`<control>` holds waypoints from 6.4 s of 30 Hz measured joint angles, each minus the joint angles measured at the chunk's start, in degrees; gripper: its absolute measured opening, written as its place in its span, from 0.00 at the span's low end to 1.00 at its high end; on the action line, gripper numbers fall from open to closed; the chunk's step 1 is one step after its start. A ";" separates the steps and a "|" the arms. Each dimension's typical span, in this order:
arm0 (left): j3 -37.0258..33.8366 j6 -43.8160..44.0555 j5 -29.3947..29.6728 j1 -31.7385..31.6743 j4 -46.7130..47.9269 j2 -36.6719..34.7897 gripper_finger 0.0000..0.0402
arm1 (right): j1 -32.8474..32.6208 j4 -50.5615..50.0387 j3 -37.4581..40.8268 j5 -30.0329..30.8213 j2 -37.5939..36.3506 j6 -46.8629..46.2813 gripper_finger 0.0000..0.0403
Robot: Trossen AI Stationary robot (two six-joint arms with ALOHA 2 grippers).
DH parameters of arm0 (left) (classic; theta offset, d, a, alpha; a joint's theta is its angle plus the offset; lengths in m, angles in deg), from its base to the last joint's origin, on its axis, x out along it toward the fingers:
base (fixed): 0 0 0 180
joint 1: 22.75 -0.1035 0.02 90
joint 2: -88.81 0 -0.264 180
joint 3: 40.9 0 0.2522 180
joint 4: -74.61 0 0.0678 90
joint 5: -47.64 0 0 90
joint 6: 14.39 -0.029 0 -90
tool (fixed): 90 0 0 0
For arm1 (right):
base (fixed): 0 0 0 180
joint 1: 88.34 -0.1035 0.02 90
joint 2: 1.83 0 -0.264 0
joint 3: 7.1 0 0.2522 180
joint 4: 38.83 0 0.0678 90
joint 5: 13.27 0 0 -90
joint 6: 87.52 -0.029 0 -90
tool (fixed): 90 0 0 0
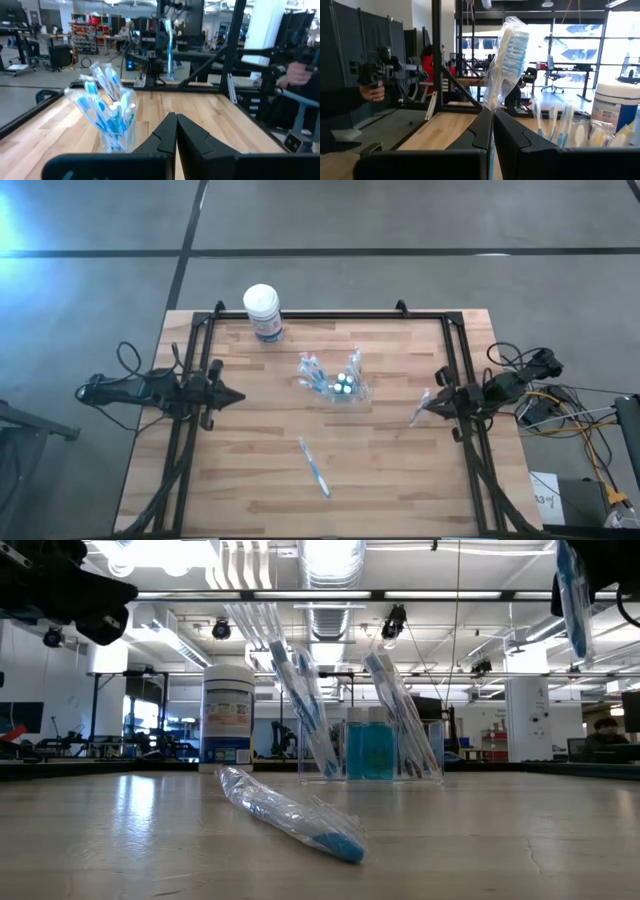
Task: Pick & Place toothbrushing station
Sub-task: Put the blue toothbrush into the transparent organizer
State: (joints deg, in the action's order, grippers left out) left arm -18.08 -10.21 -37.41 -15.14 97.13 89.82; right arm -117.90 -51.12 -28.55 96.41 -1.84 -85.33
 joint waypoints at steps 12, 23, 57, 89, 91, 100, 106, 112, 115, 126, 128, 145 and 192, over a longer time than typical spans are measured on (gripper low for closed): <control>0.00 3.94 0.39 0.00 -6.23 0.00 0.03 | 4.27 0.69 2.95 -0.04 2.40 -5.84 0.03; 0.00 5.59 1.12 0.00 -5.75 0.00 0.03 | 7.01 5.21 3.61 0.46 3.49 -7.59 0.03; -6.58 5.90 2.64 0.00 -10.93 -0.02 0.03 | 17.66 73.01 2.30 14.82 61.93 5.64 0.03; -6.51 6.50 2.64 0.00 -13.07 -0.02 0.03 | 22.49 86.09 -3.14 14.96 93.56 2.74 0.03; -6.50 6.52 2.64 0.00 -14.36 -0.02 0.03 | 22.49 86.42 -3.16 14.96 94.72 2.34 0.03; -6.47 8.05 2.63 -0.01 -17.80 -0.01 0.03 | 22.45 87.24 -3.16 14.95 97.45 2.28 0.03; -6.47 8.35 2.64 -0.01 -17.77 0.00 0.03 | 22.45 85.70 -3.12 14.95 98.67 2.15 0.03; -6.47 7.36 2.64 -0.02 -17.75 0.00 0.03 | 22.45 81.75 -3.12 14.95 98.64 0.90 0.03; -6.47 6.84 2.64 0.00 -17.75 0.00 0.03 | 22.46 81.39 -3.10 14.95 98.64 0.77 0.03; -6.47 7.60 2.64 -0.02 -17.69 0.00 0.03 | 22.45 81.23 -3.01 14.91 95.66 -1.68 0.12; -6.47 8.09 2.64 0.00 -17.66 0.00 0.03 | 22.45 81.20 -3.01 14.88 94.32 -1.85 0.17; -6.51 9.47 2.60 -0.01 -16.22 0.00 0.03 | 19.75 64.86 -4.87 14.76 73.59 -1.44 0.41; -6.54 10.01 -4.11 0.00 -13.12 0.00 0.03 | 3.56 -32.54 -89.76 3.61 127.84 -49.13 0.60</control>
State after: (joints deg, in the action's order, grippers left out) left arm -24.62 -0.19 -41.52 -15.14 84.01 89.82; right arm -114.34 -83.66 -118.31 100.02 125.99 -134.46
